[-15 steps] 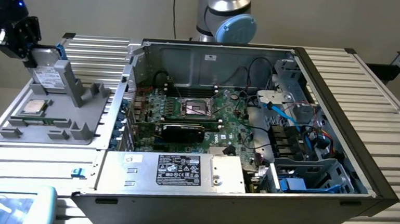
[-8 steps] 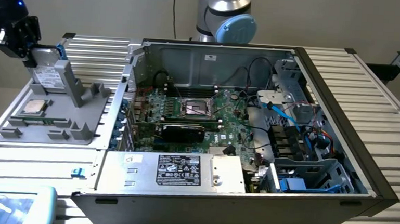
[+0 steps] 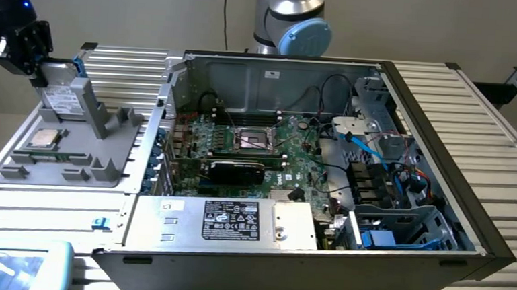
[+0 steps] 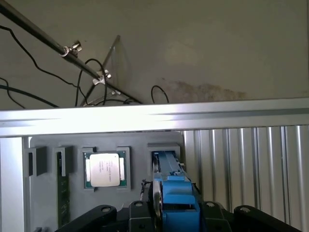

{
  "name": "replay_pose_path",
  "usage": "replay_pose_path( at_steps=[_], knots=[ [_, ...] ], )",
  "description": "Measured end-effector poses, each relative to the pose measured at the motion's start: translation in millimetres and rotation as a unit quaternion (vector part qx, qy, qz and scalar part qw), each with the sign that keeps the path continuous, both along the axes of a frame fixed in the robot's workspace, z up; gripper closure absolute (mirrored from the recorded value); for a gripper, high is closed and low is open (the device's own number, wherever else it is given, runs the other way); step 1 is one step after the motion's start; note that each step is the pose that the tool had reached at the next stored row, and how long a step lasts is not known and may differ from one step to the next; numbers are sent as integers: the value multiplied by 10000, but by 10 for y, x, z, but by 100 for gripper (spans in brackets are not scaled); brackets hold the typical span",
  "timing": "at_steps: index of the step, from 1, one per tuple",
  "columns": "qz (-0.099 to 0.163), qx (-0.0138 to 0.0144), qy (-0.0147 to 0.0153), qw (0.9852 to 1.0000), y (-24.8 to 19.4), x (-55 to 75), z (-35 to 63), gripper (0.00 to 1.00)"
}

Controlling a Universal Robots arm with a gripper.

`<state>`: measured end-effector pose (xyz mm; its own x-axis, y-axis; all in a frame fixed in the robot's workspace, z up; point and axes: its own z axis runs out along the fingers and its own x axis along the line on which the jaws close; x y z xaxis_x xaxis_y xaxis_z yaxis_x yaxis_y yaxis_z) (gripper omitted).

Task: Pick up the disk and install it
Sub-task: 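Pick up the disk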

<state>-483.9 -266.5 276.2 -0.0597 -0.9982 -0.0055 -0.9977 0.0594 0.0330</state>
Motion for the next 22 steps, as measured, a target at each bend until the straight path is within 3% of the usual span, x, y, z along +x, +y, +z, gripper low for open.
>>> replay_pose_path(
  at_steps=[4,7,22],
  knots=[
    [0,0,-2,10000,0,0,-2,60],
    [1,0,-3,10000,0,1,-2,48],
    [239,1,-56,9997,-10,-8,-2,48]
  ],
)
